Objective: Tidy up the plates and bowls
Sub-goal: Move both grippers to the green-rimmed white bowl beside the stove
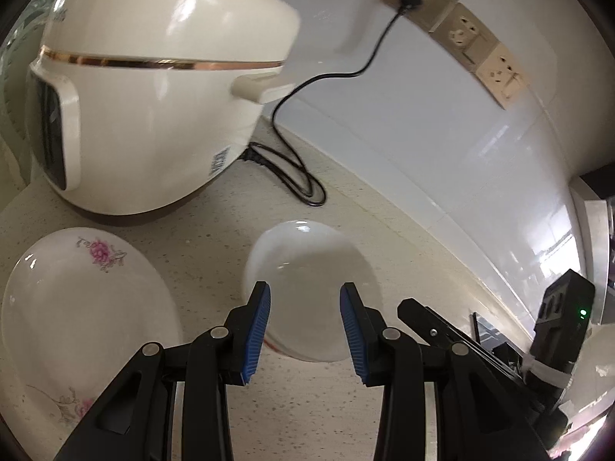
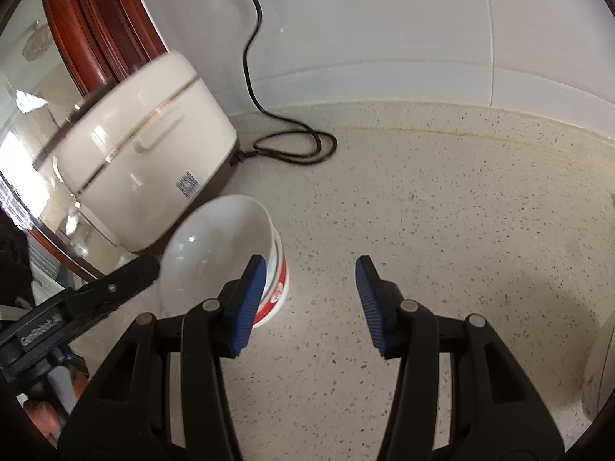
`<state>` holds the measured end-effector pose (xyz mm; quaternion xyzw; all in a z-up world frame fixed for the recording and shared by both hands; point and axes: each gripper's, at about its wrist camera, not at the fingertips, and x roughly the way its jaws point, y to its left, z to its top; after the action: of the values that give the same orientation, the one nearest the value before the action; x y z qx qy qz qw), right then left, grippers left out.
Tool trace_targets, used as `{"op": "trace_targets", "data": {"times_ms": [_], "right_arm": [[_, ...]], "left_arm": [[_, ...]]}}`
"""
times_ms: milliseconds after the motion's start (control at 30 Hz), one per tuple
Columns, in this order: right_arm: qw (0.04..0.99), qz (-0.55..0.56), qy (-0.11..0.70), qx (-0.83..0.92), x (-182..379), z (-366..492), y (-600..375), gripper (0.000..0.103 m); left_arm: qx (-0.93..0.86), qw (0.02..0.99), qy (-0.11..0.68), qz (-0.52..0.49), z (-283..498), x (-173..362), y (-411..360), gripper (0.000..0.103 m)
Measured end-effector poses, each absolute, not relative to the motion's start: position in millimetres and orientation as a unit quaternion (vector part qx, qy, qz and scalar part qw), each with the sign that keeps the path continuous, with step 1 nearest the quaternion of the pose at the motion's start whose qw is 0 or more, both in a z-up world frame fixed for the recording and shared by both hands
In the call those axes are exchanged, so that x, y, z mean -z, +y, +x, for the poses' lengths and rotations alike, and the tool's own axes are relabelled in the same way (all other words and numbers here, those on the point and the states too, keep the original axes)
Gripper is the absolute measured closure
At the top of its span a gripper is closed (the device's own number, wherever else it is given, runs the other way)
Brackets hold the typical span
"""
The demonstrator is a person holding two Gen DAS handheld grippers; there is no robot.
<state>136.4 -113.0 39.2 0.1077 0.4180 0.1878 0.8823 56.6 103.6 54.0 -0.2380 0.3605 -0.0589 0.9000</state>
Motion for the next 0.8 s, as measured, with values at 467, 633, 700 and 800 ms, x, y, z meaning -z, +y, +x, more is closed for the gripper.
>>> {"op": "trace_targets", "data": {"times_ms": [467,633,700,800], "right_arm": [[0.923,0.104,0.365,-0.071,-63,55,-203,0.024],[0.924,0.124,0.362,-0.021,-63,26,-252,0.022],[0.922,0.129,0.364,-0.008,-62,17,-268,0.022],[0.919,0.147,0.364,0.017,-58,4,-295,0.022]], "left_arm": [[0.16,0.899,0.36,-0.193,47,-57,10,0.062],[0.212,0.888,0.372,-0.168,43,-51,-41,0.054],[0.224,0.884,0.379,-0.157,41,-49,-60,0.053],[0.246,0.875,0.391,-0.147,39,-46,-87,0.052]]}}
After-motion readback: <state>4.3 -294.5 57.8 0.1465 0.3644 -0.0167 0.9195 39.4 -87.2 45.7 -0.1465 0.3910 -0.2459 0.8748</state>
